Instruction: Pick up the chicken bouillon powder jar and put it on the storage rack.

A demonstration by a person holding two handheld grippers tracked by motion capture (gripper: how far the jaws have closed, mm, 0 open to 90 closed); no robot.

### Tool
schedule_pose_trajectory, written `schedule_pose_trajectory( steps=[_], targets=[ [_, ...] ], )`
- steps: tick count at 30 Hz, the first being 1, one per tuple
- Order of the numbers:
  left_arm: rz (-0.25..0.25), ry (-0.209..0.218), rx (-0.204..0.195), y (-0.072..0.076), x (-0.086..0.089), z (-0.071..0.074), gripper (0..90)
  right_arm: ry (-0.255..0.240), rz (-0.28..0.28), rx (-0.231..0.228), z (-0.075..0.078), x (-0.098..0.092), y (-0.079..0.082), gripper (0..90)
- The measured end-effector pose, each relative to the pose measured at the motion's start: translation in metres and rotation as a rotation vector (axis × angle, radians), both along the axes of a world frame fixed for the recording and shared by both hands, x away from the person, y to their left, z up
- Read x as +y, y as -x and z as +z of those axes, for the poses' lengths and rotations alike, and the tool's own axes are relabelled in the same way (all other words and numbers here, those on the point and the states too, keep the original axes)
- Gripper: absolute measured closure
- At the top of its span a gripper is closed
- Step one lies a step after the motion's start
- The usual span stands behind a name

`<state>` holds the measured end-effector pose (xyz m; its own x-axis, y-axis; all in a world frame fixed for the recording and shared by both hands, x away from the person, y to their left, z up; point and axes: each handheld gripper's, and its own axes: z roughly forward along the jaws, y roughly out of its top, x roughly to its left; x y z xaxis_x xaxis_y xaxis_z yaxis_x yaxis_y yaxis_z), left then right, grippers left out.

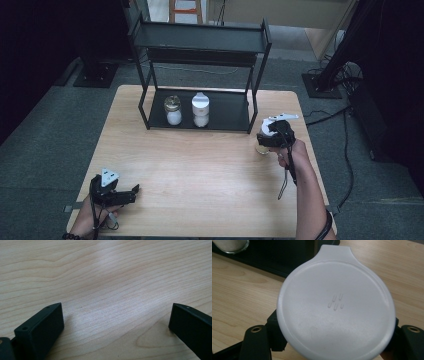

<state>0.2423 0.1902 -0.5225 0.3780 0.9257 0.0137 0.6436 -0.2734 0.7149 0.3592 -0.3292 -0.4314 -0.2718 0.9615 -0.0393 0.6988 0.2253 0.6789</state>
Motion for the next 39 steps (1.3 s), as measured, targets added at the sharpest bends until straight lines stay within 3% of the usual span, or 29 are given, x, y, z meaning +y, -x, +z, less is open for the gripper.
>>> schedule_pose_trajectory(
  steps=[16,39],
  targets=[
    [0.0,0.0,0.0,0.0,0.0,0.0,0.0,0.024,0.08,-0.009,0.008,0.036,-0.001,30.0],
    [0.0,0.001,0.0,0.0,0.0,0.0,0.0,0.03,0.139,-0.012,0.016,0.077,-0.016,30.0]
  ],
)
